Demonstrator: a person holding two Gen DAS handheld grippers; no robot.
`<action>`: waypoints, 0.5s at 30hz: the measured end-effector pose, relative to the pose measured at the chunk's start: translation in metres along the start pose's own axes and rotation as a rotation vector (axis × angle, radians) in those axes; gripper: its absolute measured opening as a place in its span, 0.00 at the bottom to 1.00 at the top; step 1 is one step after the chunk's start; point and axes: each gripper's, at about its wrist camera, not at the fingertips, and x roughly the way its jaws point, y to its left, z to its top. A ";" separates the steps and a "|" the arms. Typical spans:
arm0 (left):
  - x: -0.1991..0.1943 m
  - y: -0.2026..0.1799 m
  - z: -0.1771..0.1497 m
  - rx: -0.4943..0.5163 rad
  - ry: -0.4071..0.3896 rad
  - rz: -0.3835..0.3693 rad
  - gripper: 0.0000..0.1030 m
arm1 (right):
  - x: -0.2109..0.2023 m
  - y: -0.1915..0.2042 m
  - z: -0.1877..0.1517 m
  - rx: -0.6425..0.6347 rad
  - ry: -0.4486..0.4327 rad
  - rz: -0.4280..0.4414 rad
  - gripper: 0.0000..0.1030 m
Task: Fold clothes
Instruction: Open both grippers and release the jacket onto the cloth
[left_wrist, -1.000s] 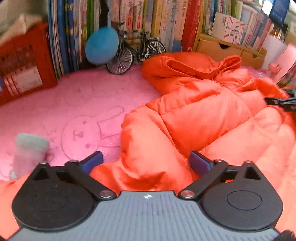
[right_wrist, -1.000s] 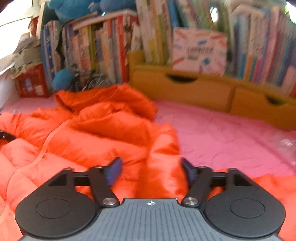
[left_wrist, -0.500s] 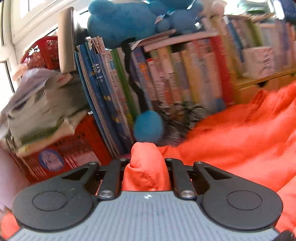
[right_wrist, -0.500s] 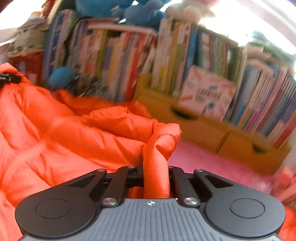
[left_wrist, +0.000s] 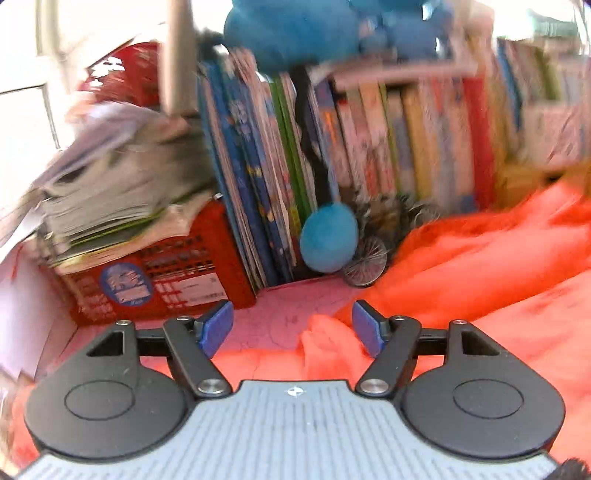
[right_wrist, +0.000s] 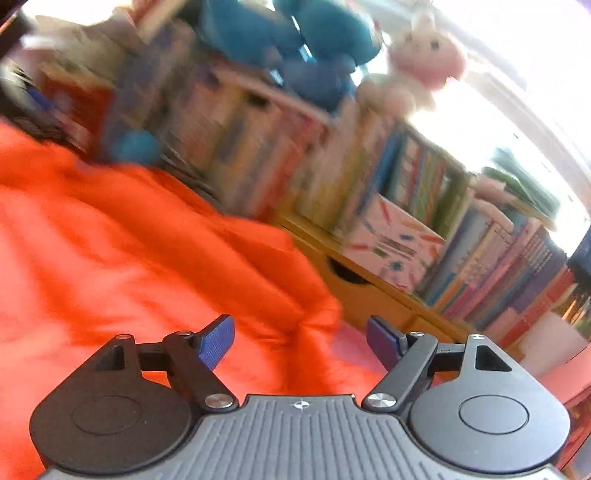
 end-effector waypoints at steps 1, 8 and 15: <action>-0.021 -0.003 -0.005 -0.005 -0.008 -0.032 0.69 | -0.020 0.005 -0.004 0.035 -0.017 0.050 0.76; -0.150 -0.049 -0.086 0.081 0.030 -0.219 0.73 | -0.133 0.058 -0.048 0.229 -0.056 0.262 0.78; -0.172 -0.062 -0.128 0.220 0.122 -0.175 0.75 | -0.182 0.103 -0.096 0.164 0.069 0.251 0.78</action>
